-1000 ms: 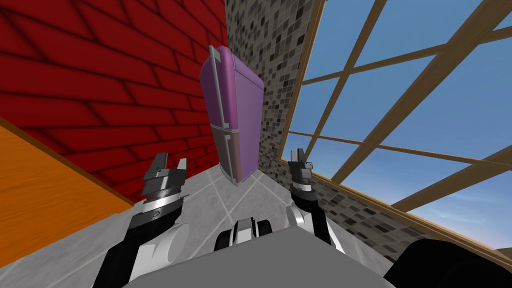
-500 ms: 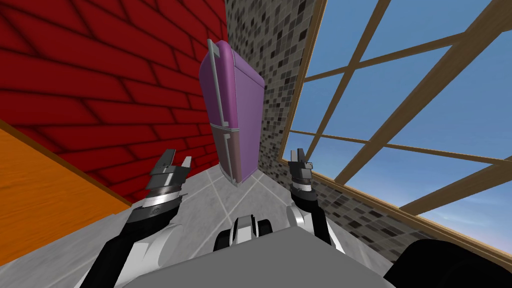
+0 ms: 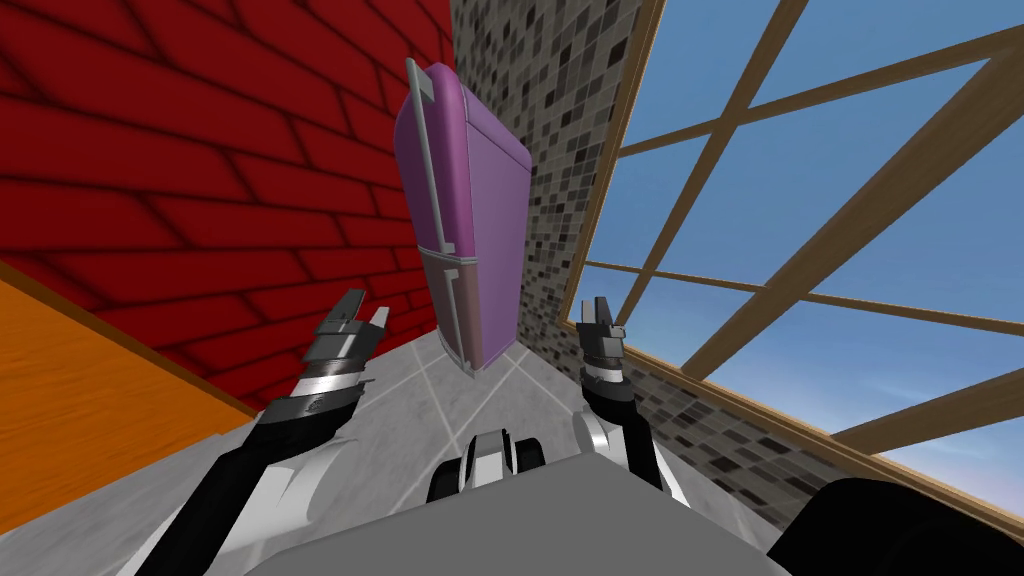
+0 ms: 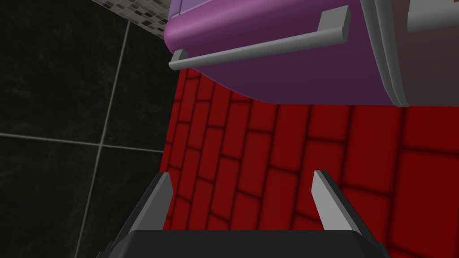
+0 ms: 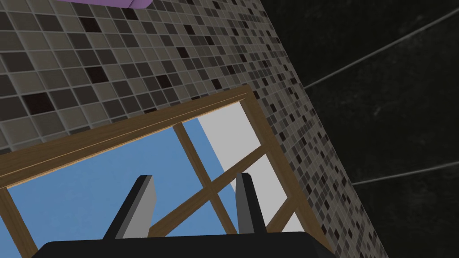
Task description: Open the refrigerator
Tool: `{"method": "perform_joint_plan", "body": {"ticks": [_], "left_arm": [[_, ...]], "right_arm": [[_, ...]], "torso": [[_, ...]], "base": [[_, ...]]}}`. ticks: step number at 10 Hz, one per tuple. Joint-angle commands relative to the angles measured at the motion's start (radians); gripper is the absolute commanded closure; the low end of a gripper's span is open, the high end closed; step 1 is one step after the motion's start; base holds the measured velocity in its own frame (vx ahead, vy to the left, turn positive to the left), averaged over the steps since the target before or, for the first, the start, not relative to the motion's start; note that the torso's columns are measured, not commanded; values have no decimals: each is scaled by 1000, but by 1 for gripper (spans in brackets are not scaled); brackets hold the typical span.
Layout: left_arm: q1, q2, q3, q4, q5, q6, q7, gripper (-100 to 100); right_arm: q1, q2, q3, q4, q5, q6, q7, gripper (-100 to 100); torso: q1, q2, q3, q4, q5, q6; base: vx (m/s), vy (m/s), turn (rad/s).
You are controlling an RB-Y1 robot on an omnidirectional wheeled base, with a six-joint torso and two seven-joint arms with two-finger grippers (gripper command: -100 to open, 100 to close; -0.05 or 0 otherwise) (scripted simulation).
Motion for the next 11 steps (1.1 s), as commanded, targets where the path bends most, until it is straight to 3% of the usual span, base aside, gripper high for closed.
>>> {"method": "perform_joint_plan", "body": {"ticks": [1,11], "left_arm": [[-38,17,13,-15,4,75,-6,-100],[-141,22,47,-39,12,312,-23,-100]], "right_arm": [[0,0,0,0,0,0,0,0],[0,0,0,0,0,0,0,0]], "torso": [[0,0,0,0,0,0],[0,-2,-1,0,0,0]], "base": [[90,-28,27],[73,-14,15]]}}
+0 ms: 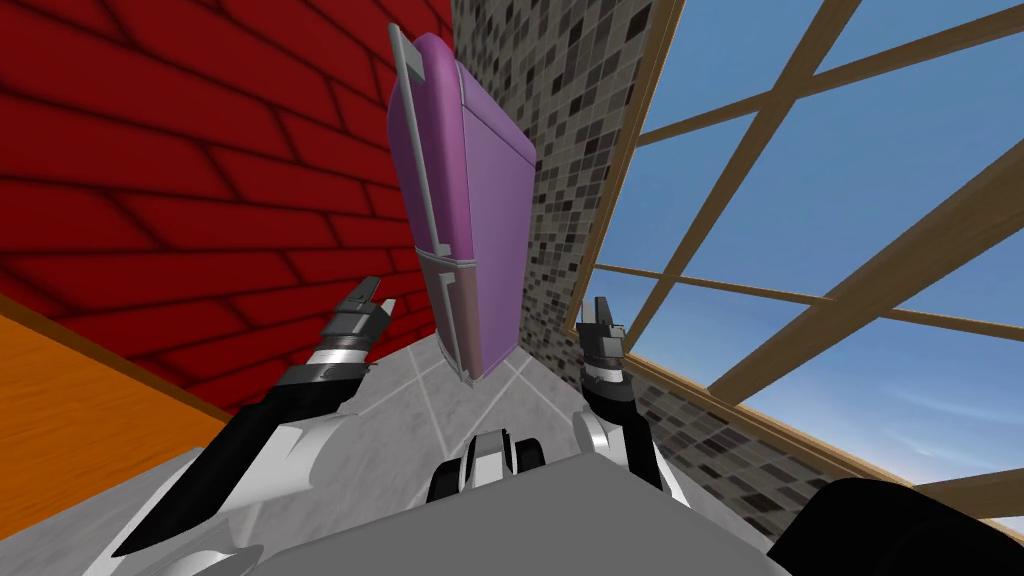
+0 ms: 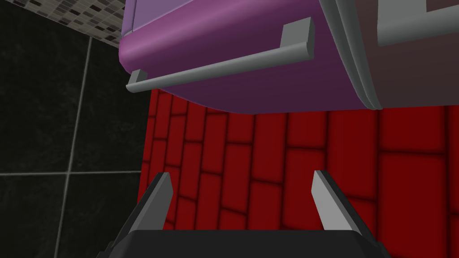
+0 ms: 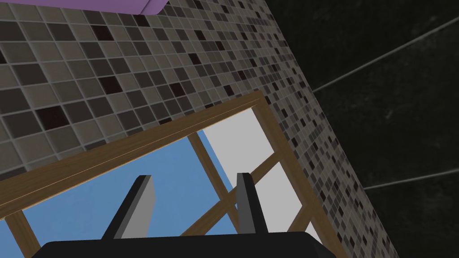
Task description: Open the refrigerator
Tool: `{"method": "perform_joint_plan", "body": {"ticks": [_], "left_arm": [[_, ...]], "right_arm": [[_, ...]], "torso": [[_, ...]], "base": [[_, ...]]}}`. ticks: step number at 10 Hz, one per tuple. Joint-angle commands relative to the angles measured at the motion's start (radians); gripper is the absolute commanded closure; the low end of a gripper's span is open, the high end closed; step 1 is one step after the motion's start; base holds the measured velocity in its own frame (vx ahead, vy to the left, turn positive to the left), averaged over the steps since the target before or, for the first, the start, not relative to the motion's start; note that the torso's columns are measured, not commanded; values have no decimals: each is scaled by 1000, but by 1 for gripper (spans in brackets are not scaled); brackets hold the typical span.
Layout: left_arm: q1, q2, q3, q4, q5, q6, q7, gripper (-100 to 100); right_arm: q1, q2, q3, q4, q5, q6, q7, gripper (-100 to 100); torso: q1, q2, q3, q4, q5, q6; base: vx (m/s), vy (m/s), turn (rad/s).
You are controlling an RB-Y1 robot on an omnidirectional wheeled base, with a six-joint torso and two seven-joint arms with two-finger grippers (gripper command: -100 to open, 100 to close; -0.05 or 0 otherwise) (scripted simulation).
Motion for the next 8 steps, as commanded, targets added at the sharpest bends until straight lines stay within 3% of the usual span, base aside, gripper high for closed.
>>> {"method": "perform_joint_plan", "body": {"ticks": [1,8], "left_arm": [[-30,-2,11,-3,3,72,-5,-100],[-99,-9,33,-6,9,228,-17,-100]], "right_arm": [[0,0,0,0,0,0,0,0],[0,0,0,0,0,0,0,0]], "torso": [[0,0,0,0,0,0],[-1,0,0,0,0,0]], "base": [[85,-25,17],[75,-16,15]]}}
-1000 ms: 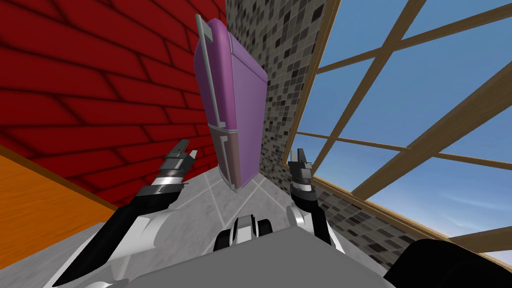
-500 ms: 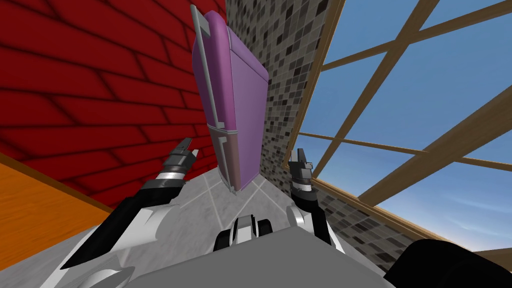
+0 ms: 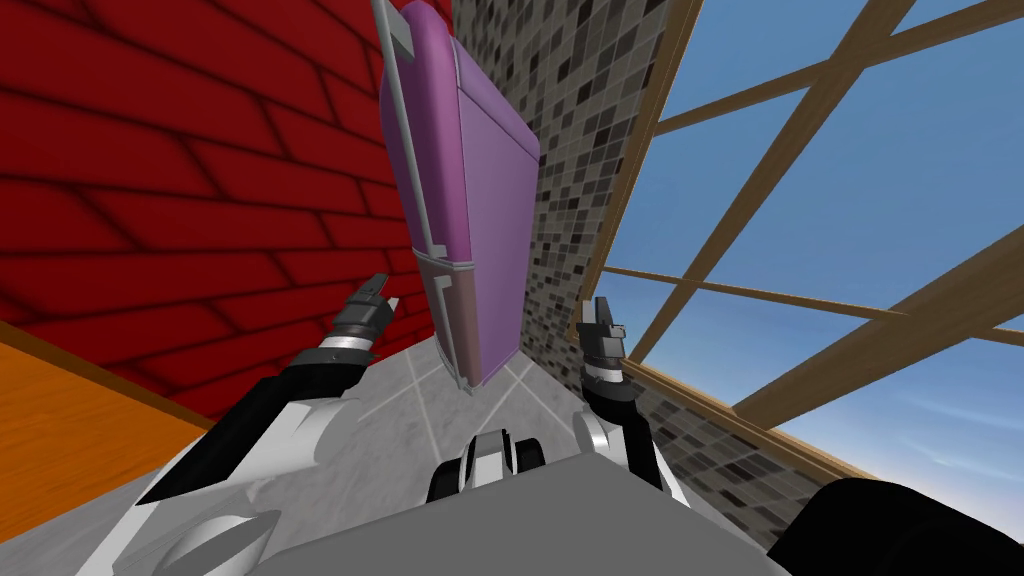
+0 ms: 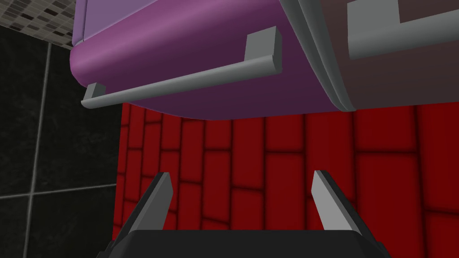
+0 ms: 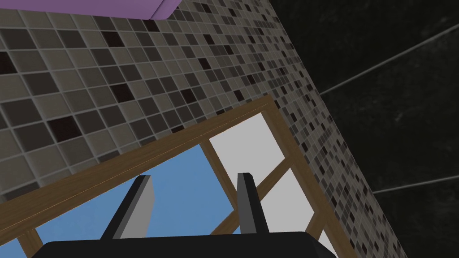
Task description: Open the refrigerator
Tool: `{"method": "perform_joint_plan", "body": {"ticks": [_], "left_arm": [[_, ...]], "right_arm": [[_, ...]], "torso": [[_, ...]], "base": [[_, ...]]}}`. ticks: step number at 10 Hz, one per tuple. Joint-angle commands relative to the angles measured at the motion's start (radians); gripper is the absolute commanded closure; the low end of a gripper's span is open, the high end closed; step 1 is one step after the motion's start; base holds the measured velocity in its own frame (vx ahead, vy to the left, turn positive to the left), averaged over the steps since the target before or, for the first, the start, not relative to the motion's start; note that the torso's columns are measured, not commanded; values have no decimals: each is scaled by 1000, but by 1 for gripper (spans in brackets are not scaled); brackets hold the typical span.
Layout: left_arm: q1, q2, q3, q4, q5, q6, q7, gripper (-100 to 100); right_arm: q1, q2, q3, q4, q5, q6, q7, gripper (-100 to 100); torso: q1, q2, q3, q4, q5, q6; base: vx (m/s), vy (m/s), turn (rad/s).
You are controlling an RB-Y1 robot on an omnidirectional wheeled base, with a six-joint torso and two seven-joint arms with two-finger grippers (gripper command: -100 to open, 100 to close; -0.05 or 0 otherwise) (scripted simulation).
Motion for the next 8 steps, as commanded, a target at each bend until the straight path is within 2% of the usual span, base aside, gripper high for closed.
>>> {"method": "perform_joint_plan", "body": {"ticks": [1,2,5,8], "left_arm": [[-36,-1,13,-2,4,74,-6,-100],[-36,-1,13,-2,4,92,-6,-100],[-83,-1,28,-3,8,180,-14,-100],[-107,2,36,-4,10,249,-19,-100]], "right_arm": [[0,0,0,0,0,0,0,0],[0,0,0,0,0,0,0,0],[0,0,0,0,0,0,0,0],[0,0,0,0,0,0,0,0]], "torso": [[1,1,0,0,0,0],[1,0,0,0,0,0],[1,1,0,0,0,0],[0,2,1,0,0,0]], "base": [[77,-16,17],[72,-18,13],[91,-13,17],[70,-20,16]]}}
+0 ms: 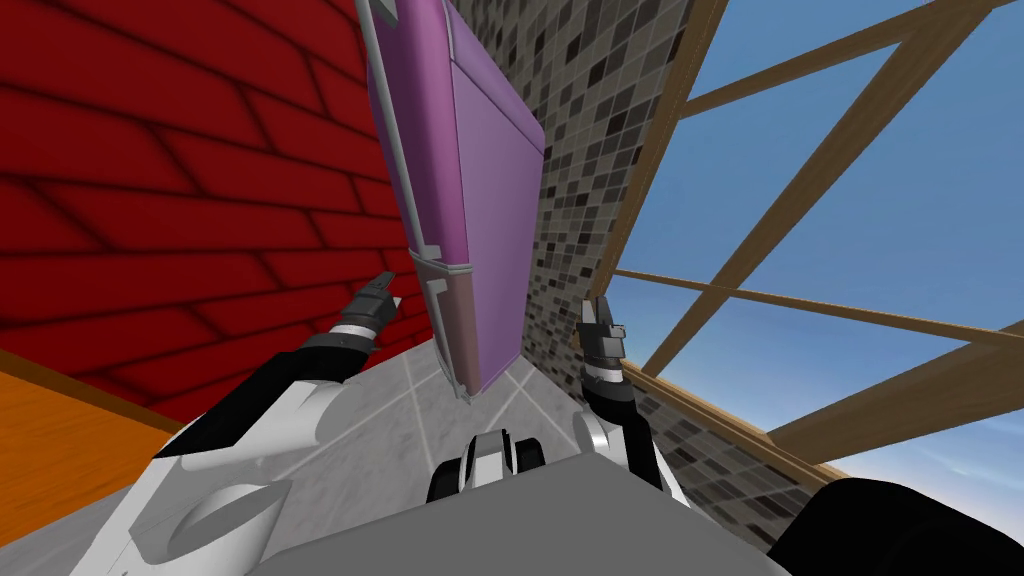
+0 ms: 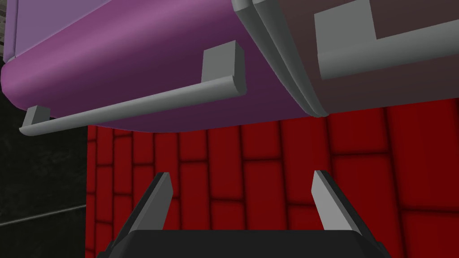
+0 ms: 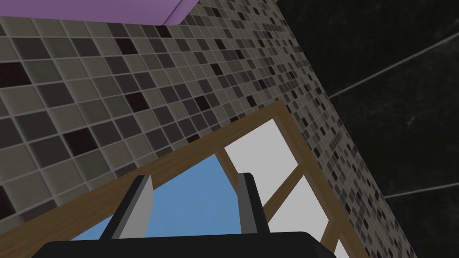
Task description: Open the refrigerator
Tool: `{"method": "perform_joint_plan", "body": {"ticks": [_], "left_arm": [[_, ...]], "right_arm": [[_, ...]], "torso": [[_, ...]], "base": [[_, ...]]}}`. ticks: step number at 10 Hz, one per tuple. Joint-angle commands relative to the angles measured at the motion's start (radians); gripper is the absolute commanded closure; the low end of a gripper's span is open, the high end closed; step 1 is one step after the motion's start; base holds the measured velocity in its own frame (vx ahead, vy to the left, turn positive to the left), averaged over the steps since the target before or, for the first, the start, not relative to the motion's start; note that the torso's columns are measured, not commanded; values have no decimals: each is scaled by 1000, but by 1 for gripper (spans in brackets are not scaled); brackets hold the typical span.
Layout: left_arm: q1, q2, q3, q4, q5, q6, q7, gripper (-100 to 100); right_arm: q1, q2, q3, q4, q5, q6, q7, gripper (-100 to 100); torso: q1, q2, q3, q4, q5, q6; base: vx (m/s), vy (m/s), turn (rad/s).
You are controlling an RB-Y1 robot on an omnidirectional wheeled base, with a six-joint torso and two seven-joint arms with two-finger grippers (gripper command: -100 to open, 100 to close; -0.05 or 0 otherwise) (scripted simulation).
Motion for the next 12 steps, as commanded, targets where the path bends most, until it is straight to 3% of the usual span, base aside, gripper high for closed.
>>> {"method": "perform_joint_plan", "body": {"ticks": [1,12], "left_arm": [[-34,2,10,-2,2,75,-8,-100],[-145,28,48,-16,12,336,-28,-100]], "right_arm": [[0,0,0,0,0,0,0,0],[0,0,0,0,0,0,0,0]], "torso": [[0,0,0,0,0,0],[0,-1,-1,0,0,0]], "base": [[92,-29,22],[75,-18,15]]}}
